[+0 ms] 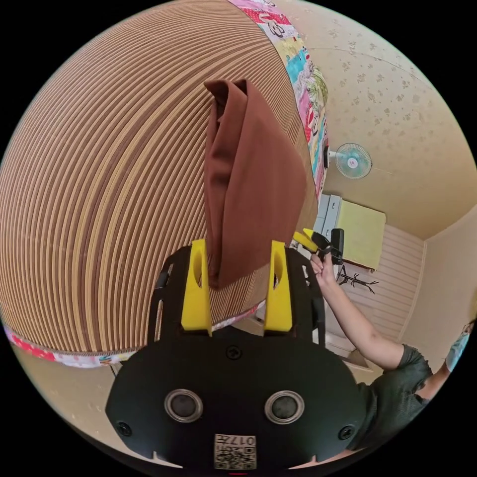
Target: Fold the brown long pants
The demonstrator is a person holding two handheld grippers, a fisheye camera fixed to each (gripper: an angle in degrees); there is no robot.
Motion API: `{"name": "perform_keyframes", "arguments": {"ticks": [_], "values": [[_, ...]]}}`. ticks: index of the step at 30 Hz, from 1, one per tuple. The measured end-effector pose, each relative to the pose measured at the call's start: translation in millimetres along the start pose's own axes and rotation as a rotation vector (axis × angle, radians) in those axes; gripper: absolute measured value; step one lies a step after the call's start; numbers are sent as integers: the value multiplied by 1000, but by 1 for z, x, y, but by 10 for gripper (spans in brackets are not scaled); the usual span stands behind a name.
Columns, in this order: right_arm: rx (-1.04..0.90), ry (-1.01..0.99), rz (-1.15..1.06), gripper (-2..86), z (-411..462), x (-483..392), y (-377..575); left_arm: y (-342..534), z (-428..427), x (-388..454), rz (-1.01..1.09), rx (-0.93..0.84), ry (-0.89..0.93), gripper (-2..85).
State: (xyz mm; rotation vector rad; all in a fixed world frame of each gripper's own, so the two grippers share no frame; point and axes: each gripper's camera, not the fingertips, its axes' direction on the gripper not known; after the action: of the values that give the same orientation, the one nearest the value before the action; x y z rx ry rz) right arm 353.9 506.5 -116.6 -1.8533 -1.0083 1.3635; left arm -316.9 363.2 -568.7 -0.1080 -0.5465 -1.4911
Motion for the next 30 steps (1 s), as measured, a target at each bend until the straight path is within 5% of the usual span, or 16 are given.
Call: {"name": "perform_keyframes", "arguments": {"ticks": [4, 8, 14, 19, 25, 30], "values": [[-120, -61, 1, 173, 24, 21, -33, -20, 16, -4, 27, -30, -75, 148], [2, -226, 29, 151, 12, 45, -5, -6, 3, -15, 21, 26, -36, 117], [-20, -352, 125, 116, -8, 77, 89, 36, -2, -34, -15, -219, 38, 75], [85, -750, 203, 85, -46, 97, 199, 90, -15, -18, 27, -347, 226, 66], [272, -991, 120, 70, -118, 87, 274, 130, -5, 59, 179, -525, 278, 67], [425, -975, -112, 65, -218, 62, 294, 135, 34, 182, 459, -625, 233, 67]]}}
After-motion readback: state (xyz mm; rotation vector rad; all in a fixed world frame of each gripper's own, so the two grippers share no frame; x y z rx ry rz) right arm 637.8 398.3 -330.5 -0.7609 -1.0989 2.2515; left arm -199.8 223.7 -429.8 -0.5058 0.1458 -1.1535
